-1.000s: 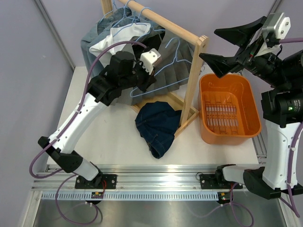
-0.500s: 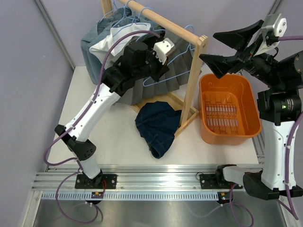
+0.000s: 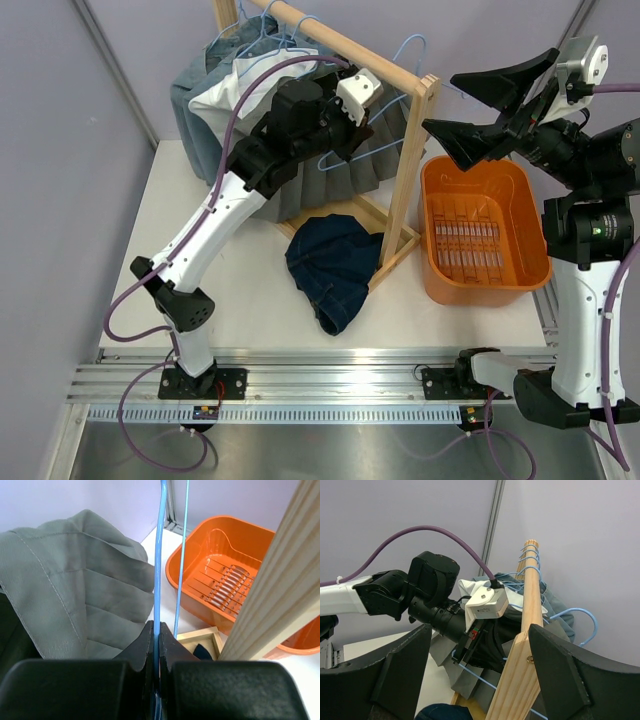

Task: Remove the skirt from the hanger
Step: Place the hanger at the clothesline.

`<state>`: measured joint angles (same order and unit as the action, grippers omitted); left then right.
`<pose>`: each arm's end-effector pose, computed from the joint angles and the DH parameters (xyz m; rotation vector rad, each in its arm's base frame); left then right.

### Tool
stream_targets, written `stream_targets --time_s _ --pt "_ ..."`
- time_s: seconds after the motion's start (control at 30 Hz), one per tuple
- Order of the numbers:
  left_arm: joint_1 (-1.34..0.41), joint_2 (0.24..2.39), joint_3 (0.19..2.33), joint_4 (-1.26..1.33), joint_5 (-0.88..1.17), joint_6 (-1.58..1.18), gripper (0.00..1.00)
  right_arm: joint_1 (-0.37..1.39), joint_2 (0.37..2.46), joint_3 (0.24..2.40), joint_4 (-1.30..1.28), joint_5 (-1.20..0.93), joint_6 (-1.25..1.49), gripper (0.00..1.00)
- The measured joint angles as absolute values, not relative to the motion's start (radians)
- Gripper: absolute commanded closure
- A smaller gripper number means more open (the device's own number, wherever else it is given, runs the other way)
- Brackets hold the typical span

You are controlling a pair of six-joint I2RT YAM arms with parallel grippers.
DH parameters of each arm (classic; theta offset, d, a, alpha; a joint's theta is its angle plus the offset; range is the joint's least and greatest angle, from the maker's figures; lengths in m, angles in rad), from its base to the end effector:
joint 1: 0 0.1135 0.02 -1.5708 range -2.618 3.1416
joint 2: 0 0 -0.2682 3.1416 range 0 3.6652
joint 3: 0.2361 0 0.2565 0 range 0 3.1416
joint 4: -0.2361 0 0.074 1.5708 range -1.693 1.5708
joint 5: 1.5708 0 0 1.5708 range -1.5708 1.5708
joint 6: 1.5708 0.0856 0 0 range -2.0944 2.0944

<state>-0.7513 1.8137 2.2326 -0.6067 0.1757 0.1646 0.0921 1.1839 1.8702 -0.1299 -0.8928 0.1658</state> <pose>0.3138 -0.3136 0.5005 0.9071 1.5455 -0.5785 0.1752 0.0831 0.6338 -0.7874 0.9854 0.6748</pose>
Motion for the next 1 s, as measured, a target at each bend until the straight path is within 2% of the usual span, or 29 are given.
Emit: stream_targets --time_s 0.5,0.8,1.0 --pt "-0.779 1.794 2.233 -0.518 0.155 0.167 1.00 0.067 1.181 1.856 -0.093 -0.902 0.189 0.14" --pt "-0.793 1.583 1.975 -0.472 0.134 0.172 1.00 -0.009 1.181 1.856 -0.072 -0.903 0.187 0.14" --pt "-0.793 1.533 1.899 -0.450 0.135 0.171 1.00 -0.031 1.188 1.856 -0.072 -0.905 0.163 0.14"
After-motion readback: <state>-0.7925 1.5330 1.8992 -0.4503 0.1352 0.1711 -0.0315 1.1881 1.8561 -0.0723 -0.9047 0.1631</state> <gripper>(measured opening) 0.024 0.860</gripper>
